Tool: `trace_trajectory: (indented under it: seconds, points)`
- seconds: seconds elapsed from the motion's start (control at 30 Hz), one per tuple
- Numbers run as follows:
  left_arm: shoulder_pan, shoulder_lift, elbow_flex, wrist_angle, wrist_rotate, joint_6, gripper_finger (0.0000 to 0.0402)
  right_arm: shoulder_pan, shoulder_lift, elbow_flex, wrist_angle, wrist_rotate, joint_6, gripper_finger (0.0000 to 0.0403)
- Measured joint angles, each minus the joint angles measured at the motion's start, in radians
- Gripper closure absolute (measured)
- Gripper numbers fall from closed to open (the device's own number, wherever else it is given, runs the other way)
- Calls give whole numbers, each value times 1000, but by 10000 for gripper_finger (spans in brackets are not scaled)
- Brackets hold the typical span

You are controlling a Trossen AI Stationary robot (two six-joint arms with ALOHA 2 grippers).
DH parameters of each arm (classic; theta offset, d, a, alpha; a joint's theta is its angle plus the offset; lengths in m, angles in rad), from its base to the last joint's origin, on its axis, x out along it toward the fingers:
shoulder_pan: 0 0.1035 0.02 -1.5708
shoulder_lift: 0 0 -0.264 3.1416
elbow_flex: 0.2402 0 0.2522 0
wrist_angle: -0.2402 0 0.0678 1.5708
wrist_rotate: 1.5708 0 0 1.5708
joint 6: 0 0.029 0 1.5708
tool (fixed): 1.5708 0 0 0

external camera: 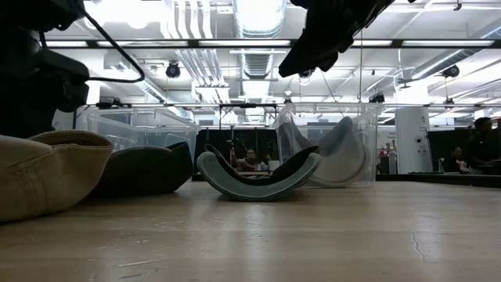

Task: Pick & Place hat
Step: Put the left black cap into the left transparent bin

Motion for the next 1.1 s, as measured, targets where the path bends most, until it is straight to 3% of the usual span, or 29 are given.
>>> trace_trajectory:
  seconds: [0.3, 0.87, 1.1]
  points:
    - [0, -2, 0, 32, -57, -19, 388, 0, 0, -18, 20, 0, 8, 330]
    - [0, -2, 187, 29, -162, 117, 394, 0, 0, -18, 21, 0, 27, 319]
    - [-2, -2, 281, -117, -164, 113, 395, 0, 0, -18, 21, 0, 27, 326]
